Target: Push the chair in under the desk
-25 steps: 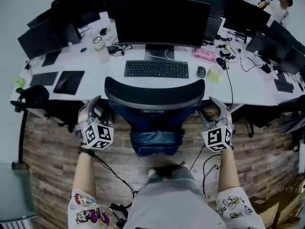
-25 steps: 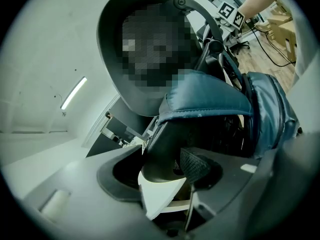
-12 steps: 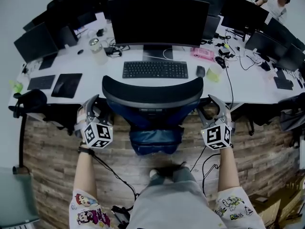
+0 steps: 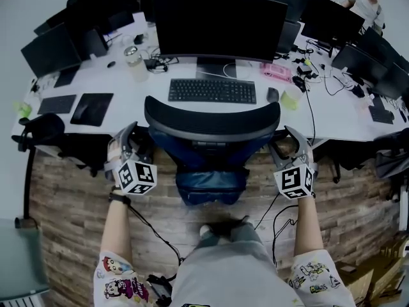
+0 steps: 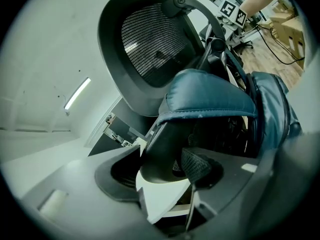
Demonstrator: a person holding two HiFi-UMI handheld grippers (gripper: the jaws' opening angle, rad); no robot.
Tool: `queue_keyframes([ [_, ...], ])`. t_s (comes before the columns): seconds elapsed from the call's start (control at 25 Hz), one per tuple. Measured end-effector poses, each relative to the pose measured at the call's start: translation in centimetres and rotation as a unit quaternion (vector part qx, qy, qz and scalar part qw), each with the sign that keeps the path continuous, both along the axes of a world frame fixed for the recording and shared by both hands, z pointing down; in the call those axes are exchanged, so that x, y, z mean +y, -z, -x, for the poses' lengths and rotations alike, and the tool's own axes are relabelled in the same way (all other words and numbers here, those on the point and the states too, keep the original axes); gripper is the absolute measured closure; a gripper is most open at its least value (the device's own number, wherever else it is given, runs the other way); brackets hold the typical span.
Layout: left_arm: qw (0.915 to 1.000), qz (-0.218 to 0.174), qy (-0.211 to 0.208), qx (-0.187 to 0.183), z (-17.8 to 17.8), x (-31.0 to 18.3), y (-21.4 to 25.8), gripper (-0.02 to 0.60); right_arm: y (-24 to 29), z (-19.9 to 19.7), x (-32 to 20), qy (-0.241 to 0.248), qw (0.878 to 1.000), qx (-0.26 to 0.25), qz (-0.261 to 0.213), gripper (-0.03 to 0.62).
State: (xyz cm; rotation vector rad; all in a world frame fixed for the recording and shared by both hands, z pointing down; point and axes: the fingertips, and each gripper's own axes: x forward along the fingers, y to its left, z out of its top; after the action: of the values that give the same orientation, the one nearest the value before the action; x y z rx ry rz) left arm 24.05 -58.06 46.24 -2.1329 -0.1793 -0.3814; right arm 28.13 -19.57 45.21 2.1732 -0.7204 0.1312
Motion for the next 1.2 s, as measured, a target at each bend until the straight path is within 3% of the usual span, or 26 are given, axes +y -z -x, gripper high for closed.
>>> queue_keyframes([
  [0.28,0.9999,-0.014,-0.002,-0.001,1.5,0.3,0.1,0.287,0.0,0.9,0.2,-0.008,1.000,-0.003,-0.015,0.303],
  [0.76,0.9993,0.030,0.013,0.015,5.9,1.8,1.0,0.270,1.0,5.2,0.3,-0.001,0.999,0.002,-0.046,0.287],
  [1.2,0.9956,0.078,0.028,0.044,11.8,4.2,2.9,0.279,0.8,10.7,-1.7,0.025,0.991,-0.033,-0.131,0.287],
])
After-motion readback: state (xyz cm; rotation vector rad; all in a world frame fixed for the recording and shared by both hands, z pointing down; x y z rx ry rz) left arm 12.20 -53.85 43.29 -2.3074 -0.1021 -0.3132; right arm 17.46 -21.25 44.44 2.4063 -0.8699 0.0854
